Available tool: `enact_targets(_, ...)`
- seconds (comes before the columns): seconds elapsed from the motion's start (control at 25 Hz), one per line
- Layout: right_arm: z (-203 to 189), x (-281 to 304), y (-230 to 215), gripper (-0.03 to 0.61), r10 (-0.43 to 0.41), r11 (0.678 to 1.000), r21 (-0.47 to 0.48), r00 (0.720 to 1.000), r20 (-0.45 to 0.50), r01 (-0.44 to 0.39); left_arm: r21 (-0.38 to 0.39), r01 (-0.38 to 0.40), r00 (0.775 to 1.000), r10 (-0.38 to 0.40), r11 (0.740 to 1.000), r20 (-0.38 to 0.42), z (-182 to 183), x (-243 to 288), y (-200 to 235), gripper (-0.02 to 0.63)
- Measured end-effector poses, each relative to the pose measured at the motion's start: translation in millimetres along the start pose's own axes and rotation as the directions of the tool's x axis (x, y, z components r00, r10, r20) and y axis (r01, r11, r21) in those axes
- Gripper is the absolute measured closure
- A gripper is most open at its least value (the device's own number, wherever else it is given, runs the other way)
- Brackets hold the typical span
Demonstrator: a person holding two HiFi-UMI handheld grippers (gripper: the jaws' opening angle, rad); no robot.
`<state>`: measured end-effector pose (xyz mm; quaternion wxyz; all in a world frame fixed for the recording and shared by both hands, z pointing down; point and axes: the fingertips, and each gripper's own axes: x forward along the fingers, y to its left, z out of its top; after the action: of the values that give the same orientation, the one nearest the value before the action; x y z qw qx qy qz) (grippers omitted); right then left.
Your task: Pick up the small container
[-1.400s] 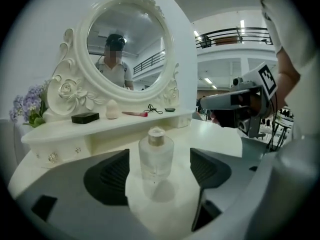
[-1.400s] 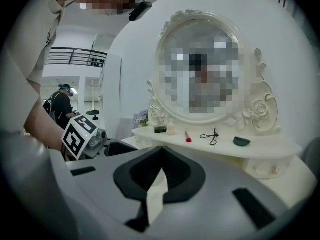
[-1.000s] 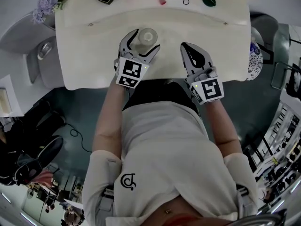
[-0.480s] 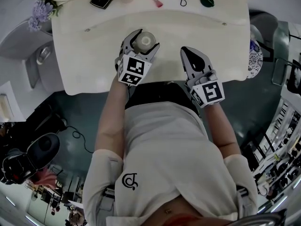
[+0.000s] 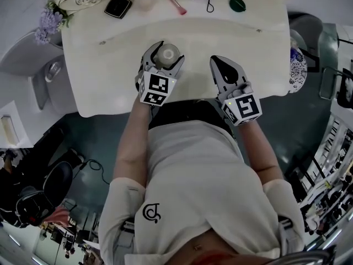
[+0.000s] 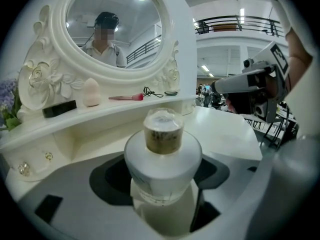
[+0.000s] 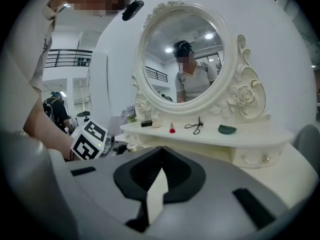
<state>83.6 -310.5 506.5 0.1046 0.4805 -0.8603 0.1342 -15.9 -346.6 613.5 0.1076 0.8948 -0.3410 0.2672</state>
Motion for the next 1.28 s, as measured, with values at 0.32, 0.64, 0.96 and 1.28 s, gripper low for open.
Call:
enact_targets(0.32, 19.5, -1.1, 8.4, 0.572, 0.036, 0.998, -0.044, 0.999, 0.021, -0.035, -0.032, -0.044, 0.998, 0.045, 0.999, 0.038, 20.4, -28.4, -1.4, 0.265)
enact_targets(0.64, 44.3, -1.2, 17.7, 0.572, 0.053, 0.994, -0.098, 0.997, 0.062, -0.046, 0.000, -0.077, 0.985, 0.076, 0.997, 0.156, 82.5, -67.6, 2.4, 0.265)
enact_targets(0.96, 82.8, -0.6, 34.0, 0.572, 0.106, 0.986, -0.143, 0.982, 0.153, -0.084, -0.005, -0.128, 0.962, 0.125, 0.992, 0.241, 137.5, -119.5, 10.1, 0.265)
enact_targets(1.28, 116.7, -8.9, 43.3, 0.572, 0.147, 0.978, -0.180, 0.964, 0.222, -0.108, -0.039, -0.229, 0.923, 0.230, 0.973, 0.308, 157.9, -171.1, 25.0, 0.265)
